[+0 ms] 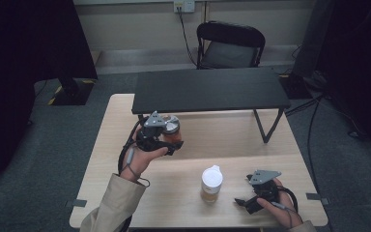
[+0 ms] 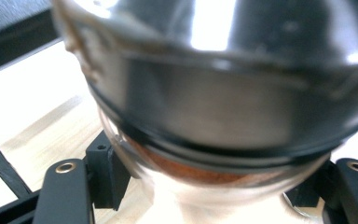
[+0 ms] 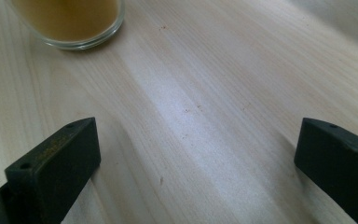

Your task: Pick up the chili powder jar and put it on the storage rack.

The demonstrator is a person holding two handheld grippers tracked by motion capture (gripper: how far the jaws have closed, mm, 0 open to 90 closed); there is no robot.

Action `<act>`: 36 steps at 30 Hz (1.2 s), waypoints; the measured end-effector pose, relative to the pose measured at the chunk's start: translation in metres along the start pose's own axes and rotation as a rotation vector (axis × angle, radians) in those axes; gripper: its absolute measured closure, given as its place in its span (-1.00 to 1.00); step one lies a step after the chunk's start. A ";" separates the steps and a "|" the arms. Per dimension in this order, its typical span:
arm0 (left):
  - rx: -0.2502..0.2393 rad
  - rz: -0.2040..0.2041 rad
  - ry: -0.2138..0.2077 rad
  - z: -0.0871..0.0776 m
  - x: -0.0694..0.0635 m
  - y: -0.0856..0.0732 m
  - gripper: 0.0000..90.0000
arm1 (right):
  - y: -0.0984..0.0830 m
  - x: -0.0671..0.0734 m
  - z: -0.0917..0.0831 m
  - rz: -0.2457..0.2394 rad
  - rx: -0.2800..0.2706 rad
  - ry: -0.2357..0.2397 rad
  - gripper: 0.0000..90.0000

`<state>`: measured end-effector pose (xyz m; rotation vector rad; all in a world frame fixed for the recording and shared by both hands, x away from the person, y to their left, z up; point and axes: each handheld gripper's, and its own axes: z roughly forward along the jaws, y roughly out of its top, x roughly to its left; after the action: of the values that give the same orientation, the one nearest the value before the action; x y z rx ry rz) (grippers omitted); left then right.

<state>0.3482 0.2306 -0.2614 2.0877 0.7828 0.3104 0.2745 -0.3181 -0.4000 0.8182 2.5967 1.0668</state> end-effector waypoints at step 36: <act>-0.027 0.013 -0.018 -0.010 0.008 0.063 -0.33 | 0.000 0.000 0.000 0.000 -0.001 -0.001 -1.00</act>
<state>0.3762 0.2151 -0.2061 2.0679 0.7506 0.3071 0.2744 -0.3180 -0.4002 0.8178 2.5949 1.0677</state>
